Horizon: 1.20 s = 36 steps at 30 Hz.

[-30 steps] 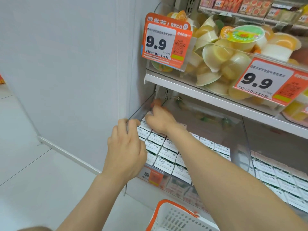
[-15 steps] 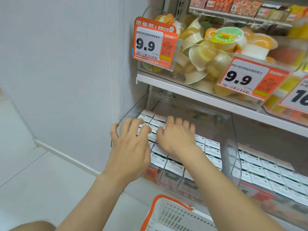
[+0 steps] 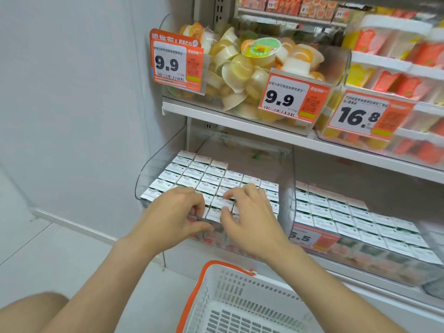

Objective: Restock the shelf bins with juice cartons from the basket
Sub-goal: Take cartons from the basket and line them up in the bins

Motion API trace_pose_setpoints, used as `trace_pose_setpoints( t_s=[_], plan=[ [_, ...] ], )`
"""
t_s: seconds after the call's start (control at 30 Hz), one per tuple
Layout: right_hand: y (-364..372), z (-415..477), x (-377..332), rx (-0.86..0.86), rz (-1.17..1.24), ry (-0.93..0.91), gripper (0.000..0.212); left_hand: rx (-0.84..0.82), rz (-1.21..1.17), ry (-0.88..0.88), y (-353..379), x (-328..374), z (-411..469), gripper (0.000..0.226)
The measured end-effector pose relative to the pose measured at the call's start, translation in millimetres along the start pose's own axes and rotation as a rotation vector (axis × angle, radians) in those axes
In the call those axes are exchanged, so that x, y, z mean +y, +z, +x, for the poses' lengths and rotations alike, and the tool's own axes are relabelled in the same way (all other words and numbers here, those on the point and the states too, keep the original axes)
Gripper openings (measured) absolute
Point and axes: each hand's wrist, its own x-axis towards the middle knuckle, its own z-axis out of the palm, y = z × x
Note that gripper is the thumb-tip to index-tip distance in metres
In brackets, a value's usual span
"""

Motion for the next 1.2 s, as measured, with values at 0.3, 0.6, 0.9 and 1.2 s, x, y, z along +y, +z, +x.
trace_pose_setpoints(
  t_s=[0.3, 0.6, 0.9, 1.2],
  plan=[
    [17, -44, 17, 0.203, -0.203, -0.191, 0.019, 0.075, 0.218, 0.017, 8, 9, -17, 0.027],
    [17, -38, 12, 0.280, -0.310, -0.181, 0.026, 0.152, 0.405, 0.066, 9, 13, -10, 0.031],
    [10, -1, 18, 0.397, -0.185, -0.106, 0.019, 0.221, 0.402, 0.002, 6, 10, 33, 0.024],
    [21, 15, 30, 0.277, -0.298, -0.077, 0.013, 0.170, 0.489, -0.045, 27, 5, 46, 0.026]
  ],
)
